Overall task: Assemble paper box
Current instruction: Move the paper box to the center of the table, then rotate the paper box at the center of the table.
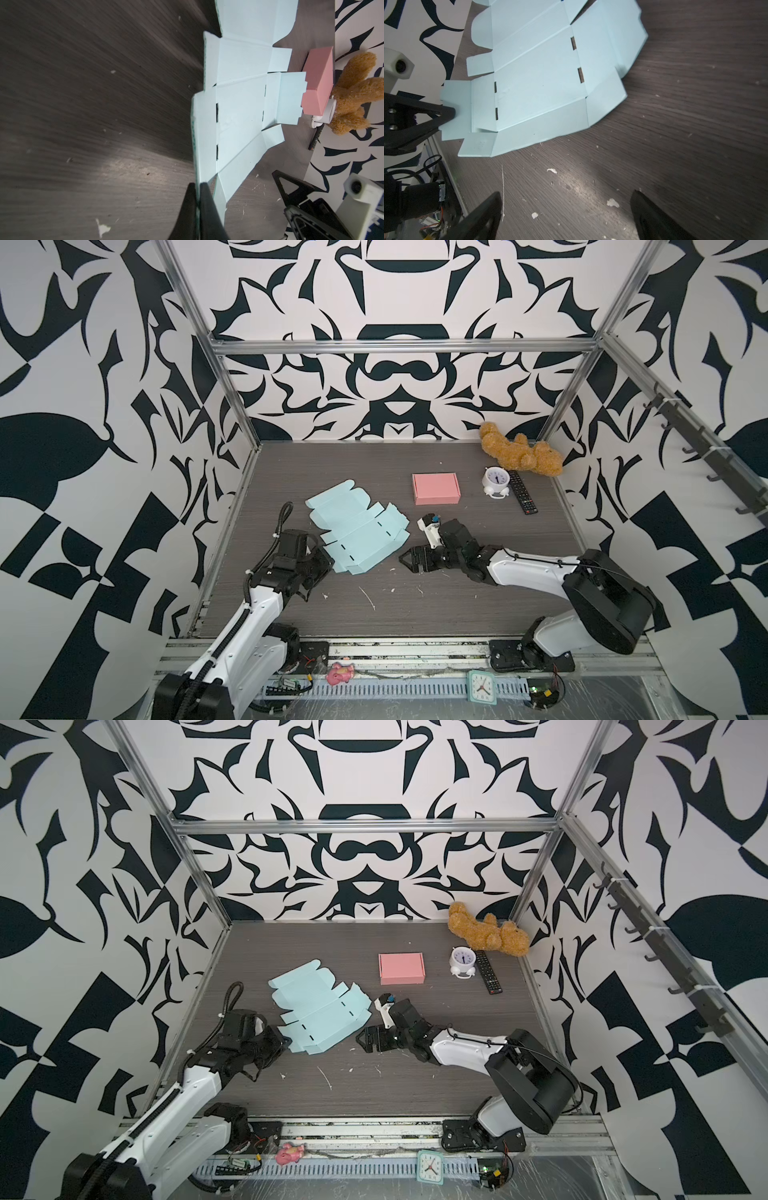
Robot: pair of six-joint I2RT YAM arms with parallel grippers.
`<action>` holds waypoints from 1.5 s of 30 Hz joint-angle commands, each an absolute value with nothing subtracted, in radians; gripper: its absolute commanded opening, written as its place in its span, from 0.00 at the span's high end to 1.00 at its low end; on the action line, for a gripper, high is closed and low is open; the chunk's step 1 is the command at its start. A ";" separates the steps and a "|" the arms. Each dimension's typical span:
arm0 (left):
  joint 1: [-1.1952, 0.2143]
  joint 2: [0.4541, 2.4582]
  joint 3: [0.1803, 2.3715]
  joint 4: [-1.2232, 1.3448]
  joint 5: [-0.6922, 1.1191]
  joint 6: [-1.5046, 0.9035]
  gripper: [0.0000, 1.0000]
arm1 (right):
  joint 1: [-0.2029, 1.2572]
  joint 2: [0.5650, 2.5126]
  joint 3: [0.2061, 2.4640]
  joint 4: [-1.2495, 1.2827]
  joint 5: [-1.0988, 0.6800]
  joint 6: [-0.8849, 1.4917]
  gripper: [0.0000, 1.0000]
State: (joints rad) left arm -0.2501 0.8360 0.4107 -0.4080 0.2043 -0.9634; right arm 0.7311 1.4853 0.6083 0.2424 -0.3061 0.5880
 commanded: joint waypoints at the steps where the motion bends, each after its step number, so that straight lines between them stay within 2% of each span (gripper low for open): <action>1: -0.278 0.793 0.386 -0.493 0.191 -1.000 0.91 | 0.735 1.500 0.606 0.300 -0.285 0.615 0.02; 7: -0.342 0.737 0.360 -0.526 0.199 -1.035 0.87 | 0.735 1.530 0.603 0.318 -0.259 0.623 0.03; 16: -0.495 0.673 0.316 -0.532 0.148 -1.131 0.78 | 0.735 1.569 0.646 0.266 -0.218 0.579 0.12; 24: -0.710 0.712 0.352 -0.526 0.029 -1.210 0.73 | 0.736 1.618 0.670 0.286 -0.222 0.583 0.19; 31: -0.835 0.794 0.417 -0.528 -0.028 -1.210 0.65 | 0.736 1.660 0.714 0.290 -0.221 0.575 0.38; 45: -0.867 0.745 0.497 -0.643 -0.069 -1.128 0.62 | 0.736 1.706 0.776 0.226 -0.247 0.499 0.75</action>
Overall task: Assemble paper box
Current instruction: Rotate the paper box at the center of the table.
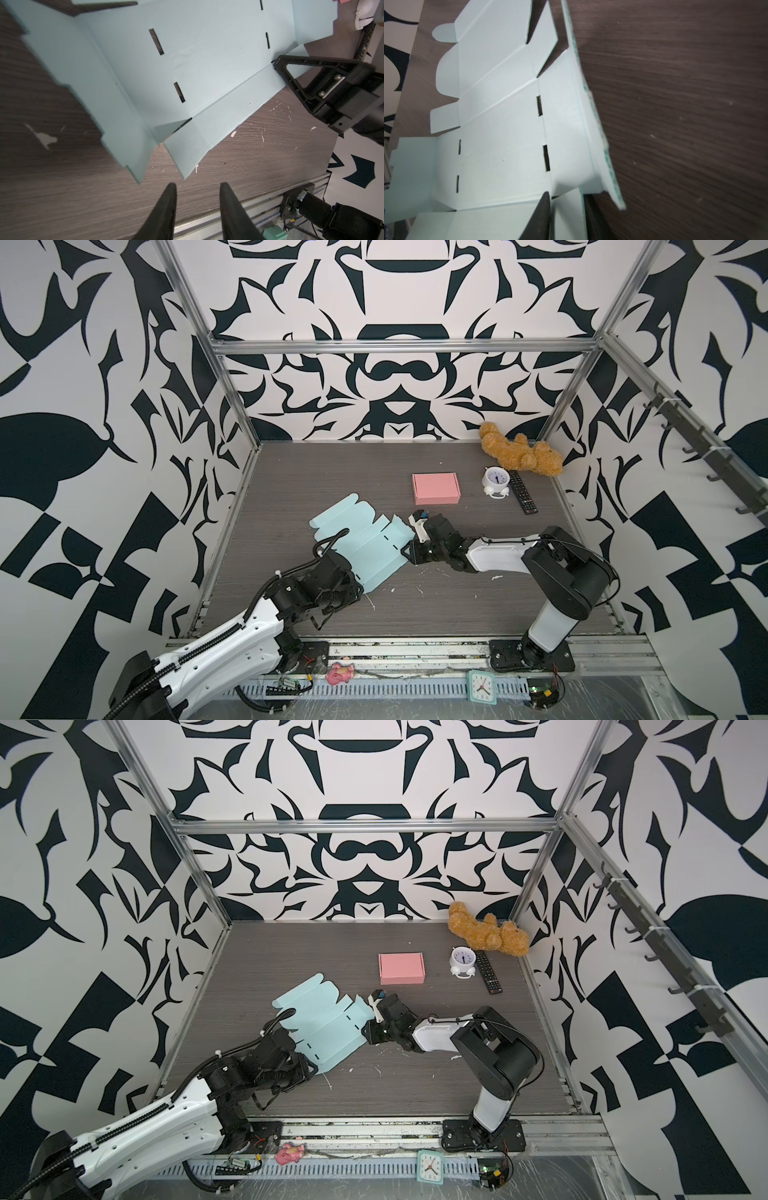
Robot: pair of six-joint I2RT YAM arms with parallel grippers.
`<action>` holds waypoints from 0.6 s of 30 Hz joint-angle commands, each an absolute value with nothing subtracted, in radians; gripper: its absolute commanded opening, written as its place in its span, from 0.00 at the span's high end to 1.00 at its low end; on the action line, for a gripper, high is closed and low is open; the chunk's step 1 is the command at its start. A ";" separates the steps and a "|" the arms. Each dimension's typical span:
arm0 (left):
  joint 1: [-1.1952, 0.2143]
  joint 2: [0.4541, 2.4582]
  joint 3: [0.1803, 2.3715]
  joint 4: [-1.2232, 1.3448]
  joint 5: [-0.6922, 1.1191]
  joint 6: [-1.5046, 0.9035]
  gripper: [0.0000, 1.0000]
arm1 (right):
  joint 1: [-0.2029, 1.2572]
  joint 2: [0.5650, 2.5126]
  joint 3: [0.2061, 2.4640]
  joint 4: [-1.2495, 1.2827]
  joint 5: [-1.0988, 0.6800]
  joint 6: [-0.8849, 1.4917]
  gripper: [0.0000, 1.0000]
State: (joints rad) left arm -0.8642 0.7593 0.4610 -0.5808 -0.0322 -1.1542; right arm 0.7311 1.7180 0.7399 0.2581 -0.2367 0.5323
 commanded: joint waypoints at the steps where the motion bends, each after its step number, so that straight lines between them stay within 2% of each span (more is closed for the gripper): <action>1: -0.867 0.744 0.507 -0.640 -0.069 -1.117 0.62 | 0.736 1.703 0.779 0.211 -0.247 0.486 0.77; 7: -0.867 0.730 0.541 -0.584 -0.070 -1.034 0.61 | 0.735 1.665 0.785 0.146 -0.253 0.403 0.85; 12: -0.859 0.749 0.607 -0.623 -0.126 -0.947 0.60 | 0.724 1.657 0.854 -0.018 -0.278 0.279 0.90; 18: -0.804 0.833 0.684 -0.634 -0.096 -0.831 0.58 | 0.666 1.623 0.930 -0.203 -0.382 0.122 0.90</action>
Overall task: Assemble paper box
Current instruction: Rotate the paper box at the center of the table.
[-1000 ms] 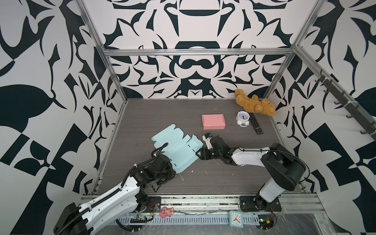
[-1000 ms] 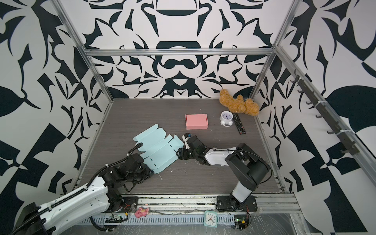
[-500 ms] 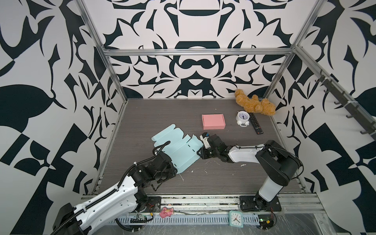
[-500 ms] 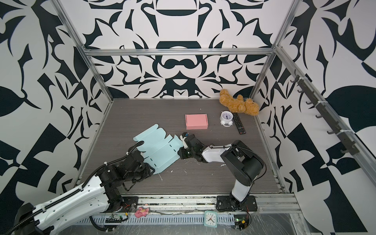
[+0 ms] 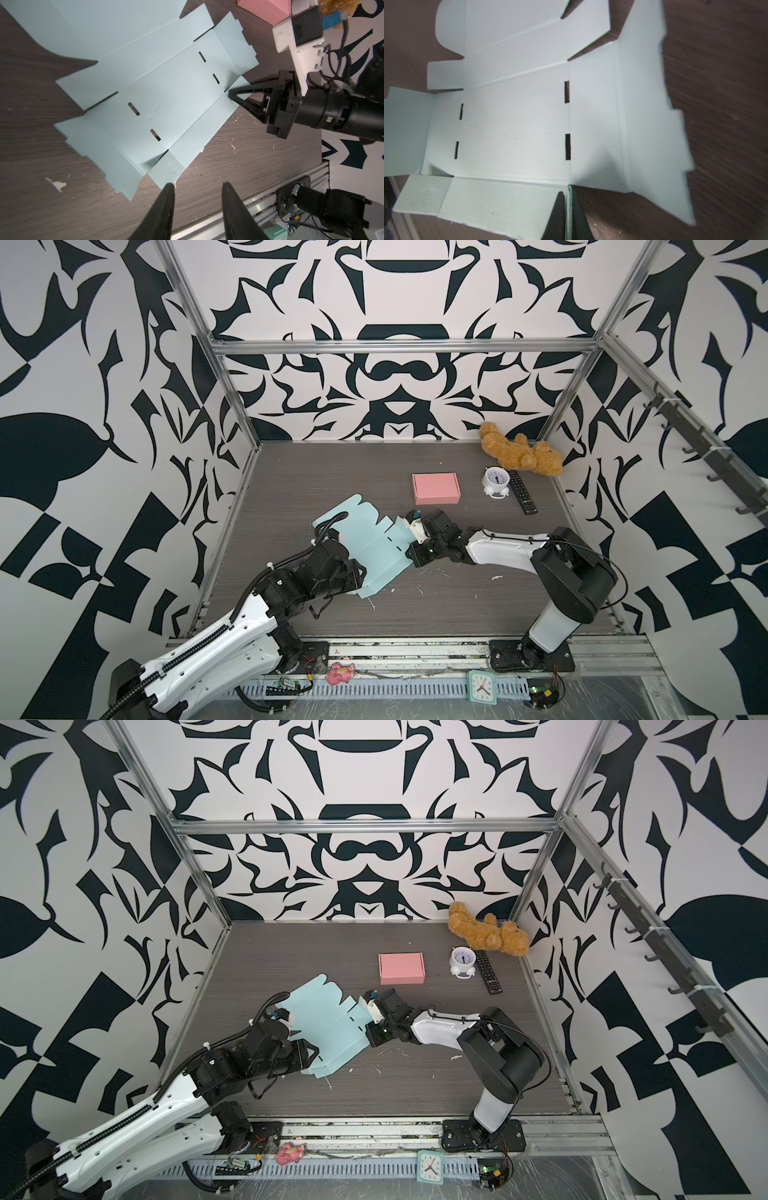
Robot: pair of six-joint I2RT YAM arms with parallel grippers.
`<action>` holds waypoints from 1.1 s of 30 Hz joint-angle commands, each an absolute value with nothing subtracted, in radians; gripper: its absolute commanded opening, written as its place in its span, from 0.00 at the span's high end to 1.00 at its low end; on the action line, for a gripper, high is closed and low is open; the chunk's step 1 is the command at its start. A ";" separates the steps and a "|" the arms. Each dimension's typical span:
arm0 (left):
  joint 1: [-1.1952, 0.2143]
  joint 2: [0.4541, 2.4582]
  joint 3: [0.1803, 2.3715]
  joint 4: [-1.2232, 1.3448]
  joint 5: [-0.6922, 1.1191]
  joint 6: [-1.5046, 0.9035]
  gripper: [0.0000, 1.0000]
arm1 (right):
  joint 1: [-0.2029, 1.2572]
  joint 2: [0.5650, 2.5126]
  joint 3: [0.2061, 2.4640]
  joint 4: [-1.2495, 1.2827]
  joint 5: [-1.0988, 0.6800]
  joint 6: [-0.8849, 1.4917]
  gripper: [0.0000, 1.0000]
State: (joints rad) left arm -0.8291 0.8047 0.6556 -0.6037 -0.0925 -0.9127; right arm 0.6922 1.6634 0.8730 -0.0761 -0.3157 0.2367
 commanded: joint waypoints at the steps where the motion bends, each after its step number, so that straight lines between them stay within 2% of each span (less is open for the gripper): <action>1: -0.781 0.851 0.688 -0.624 -0.072 -0.814 0.58 | 0.654 1.622 0.947 -0.234 -0.397 0.100 0.90; 8: -0.607 0.999 0.690 -0.550 0.117 -0.691 0.59 | 0.583 1.649 1.030 -0.366 -0.475 -0.010 0.89; 12: -0.597 1.104 0.700 -0.547 0.147 -0.625 0.59 | 0.578 1.700 1.076 -0.390 -0.501 -0.044 0.87; 15: -0.597 1.174 0.697 -0.551 0.168 -0.603 0.59 | 0.576 1.739 1.113 -0.410 -0.445 -0.054 0.87; 21: -0.597 1.200 0.654 -0.521 0.196 -0.601 0.59 | 0.534 1.791 1.134 -0.408 -0.406 -0.018 0.84; 24: -0.597 1.197 0.638 -0.520 0.197 -0.603 0.59 | 0.535 1.751 1.109 -0.383 -0.382 0.020 0.71; 28: -0.597 1.184 0.621 -0.540 0.165 -0.600 0.59 | 0.534 1.650 1.046 -0.349 -0.328 0.113 0.46; 33: -0.596 1.151 0.600 -0.546 0.135 -0.604 0.59 | 0.534 1.482 0.902 -0.278 -0.329 0.251 0.25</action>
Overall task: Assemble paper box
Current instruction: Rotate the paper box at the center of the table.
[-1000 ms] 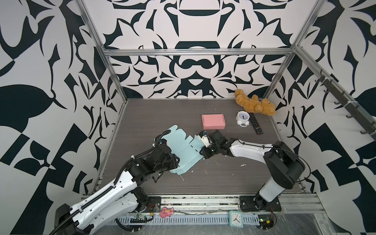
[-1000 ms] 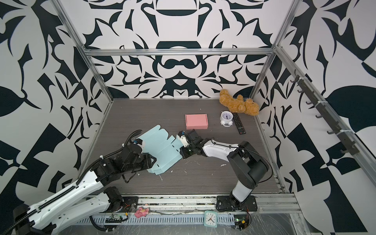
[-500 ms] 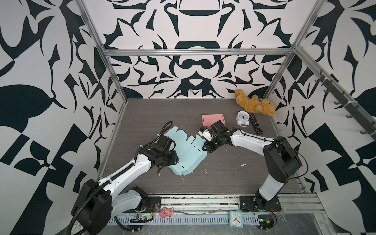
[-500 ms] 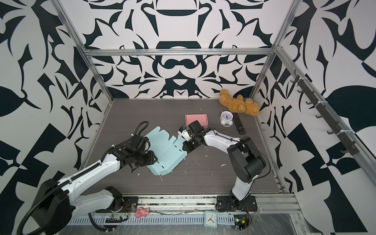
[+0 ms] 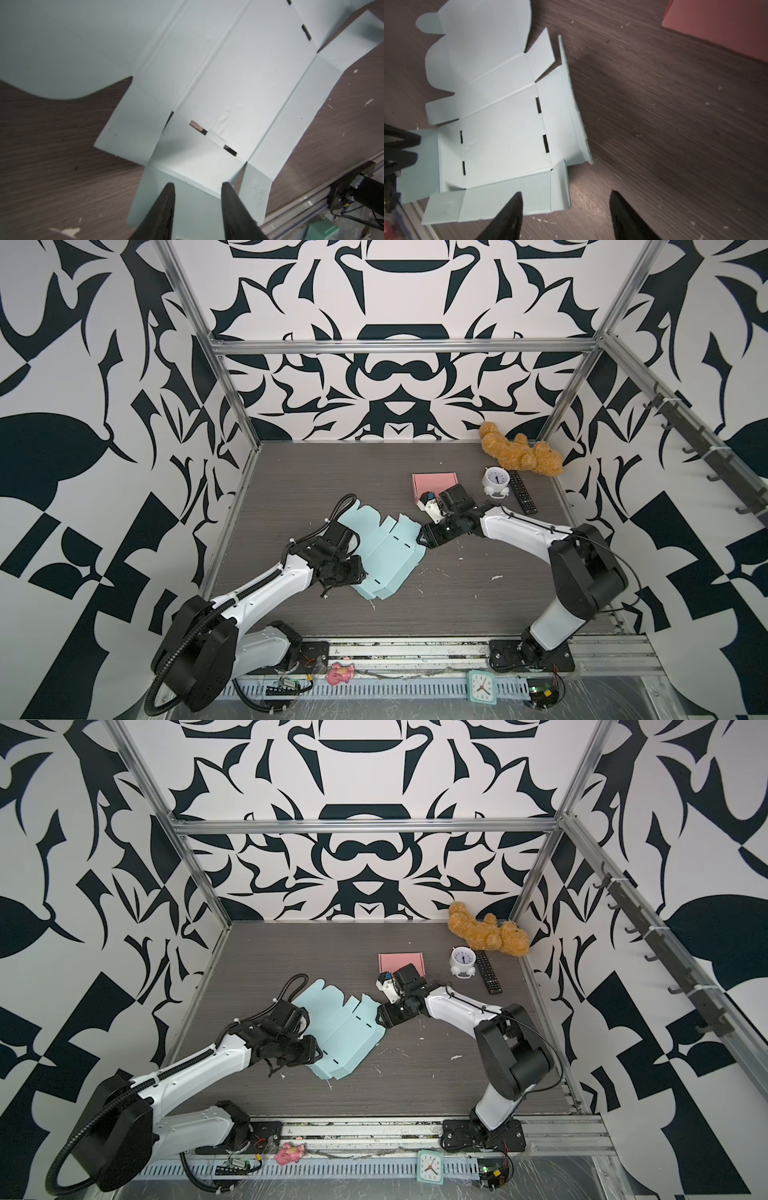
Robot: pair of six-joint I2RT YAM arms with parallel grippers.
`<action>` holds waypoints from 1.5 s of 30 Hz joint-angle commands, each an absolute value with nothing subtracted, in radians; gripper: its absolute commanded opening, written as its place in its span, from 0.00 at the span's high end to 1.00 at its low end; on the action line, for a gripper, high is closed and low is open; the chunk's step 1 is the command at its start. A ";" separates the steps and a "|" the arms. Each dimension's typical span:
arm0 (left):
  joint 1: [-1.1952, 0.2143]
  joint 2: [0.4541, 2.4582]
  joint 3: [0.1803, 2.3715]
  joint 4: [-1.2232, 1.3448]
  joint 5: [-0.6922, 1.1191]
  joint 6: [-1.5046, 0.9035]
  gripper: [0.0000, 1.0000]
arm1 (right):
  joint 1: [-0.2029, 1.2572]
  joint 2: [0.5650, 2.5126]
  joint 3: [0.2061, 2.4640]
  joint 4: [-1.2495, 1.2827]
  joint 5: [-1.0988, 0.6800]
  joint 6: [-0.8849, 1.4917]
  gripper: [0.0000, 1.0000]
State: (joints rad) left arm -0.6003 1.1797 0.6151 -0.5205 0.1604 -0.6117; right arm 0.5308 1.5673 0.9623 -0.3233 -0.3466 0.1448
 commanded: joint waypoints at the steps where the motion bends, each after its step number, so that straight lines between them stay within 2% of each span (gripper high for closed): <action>1: -0.594 1.144 0.597 -0.546 0.129 -0.607 0.59 | 0.534 1.453 0.874 -0.266 -0.336 0.275 0.22; 4: -0.590 1.135 0.587 -0.545 0.116 -0.617 0.55 | 0.533 1.367 0.778 -0.237 -0.354 0.343 0.14; 9: -0.581 1.134 0.574 -0.542 0.086 -0.622 0.49 | 0.537 1.310 0.655 -0.142 -0.434 0.442 0.08; 15: -0.539 1.150 0.581 -0.544 0.084 -0.607 0.47 | 0.578 1.336 0.566 0.026 -0.492 0.552 0.06; 27: -0.536 1.167 0.574 -0.526 0.166 -0.593 0.48 | 0.614 1.487 0.556 0.228 -0.511 0.638 0.05; 31: -0.544 1.170 0.549 -0.488 0.233 -0.615 0.51 | 0.615 1.528 0.576 0.236 -0.506 0.637 0.06; 37: -0.654 1.157 0.542 -0.466 0.230 -0.688 0.53 | 0.616 1.549 0.574 0.252 -0.498 0.649 0.10; 45: -0.817 1.190 0.547 -0.375 0.183 -0.806 0.54 | 0.615 1.583 0.576 0.269 -0.497 0.648 0.23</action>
State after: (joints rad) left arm -0.7837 1.1751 0.5507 -0.4240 0.2016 -0.7437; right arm 0.6106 1.5585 0.5694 0.2882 -0.5102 0.6445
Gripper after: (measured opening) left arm 0.463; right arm 0.783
